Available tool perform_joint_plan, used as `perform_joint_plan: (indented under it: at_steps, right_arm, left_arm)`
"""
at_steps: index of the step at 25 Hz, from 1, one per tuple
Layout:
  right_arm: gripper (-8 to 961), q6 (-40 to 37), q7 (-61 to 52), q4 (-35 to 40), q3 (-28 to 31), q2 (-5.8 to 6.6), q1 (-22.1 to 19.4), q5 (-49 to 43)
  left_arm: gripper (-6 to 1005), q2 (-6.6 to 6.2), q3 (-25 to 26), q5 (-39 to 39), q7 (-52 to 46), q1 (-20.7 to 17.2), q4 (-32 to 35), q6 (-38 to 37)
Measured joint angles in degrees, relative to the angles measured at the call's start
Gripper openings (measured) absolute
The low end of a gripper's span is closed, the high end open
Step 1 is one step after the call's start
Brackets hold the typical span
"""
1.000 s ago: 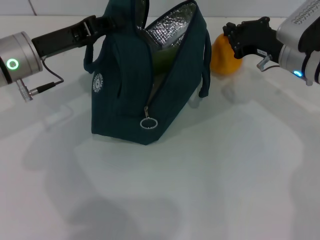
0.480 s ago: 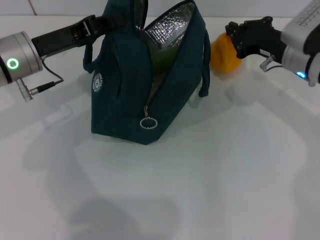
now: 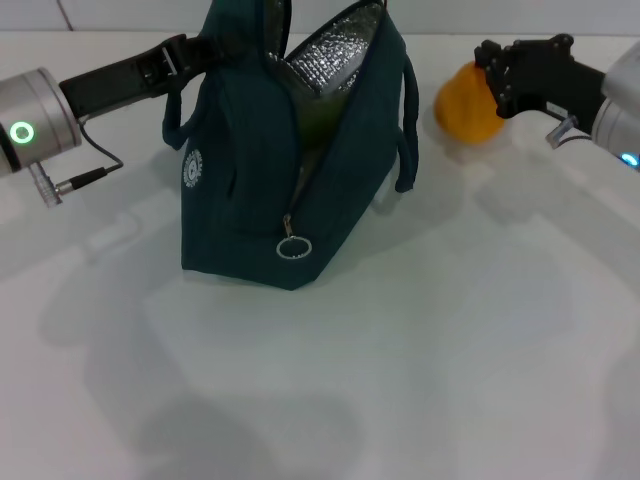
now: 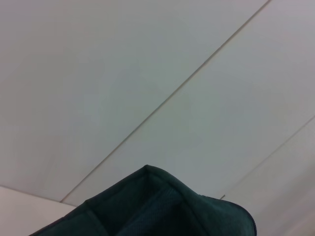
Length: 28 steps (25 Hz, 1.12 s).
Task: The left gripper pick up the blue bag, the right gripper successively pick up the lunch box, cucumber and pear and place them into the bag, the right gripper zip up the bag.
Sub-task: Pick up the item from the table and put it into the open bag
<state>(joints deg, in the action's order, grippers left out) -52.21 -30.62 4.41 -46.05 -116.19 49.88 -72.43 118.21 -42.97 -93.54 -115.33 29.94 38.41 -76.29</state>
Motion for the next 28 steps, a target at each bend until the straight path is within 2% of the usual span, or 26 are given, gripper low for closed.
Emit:
perform_joint_plan:
  at_steps: [7, 15, 21, 28]
  right_arm:
    - [21, -6.05, -3.51, 5.25, -0.72, 0.0, -3.29, -0.05]
    - [20, -17.01, -5.89, 10.74, -0.72, 0.0, -6.52, 0.71]
    - [20, -24.86, -5.96, 12.44, -0.7, 0.0, -6.06, 2.1]
    - [24, -25.68, -6.3, 12.62, -1.94, 0.0, -2.5, 2.19]
  left_arm:
    - [67, 0.03, 0.0, 0.14, 0.01, -0.67, 0.0, -0.59]
    - [67, 0.09, 0.0, 0.14, 0.02, -0.68, 0.0, -0.7]
    - [67, 0.17, 0.0, 0.14, 0.02, -0.68, 0.0, -0.97]
    - [67, 0.58, -0.01, 0.13, 0.34, -0.45, 0.0, -1.06]
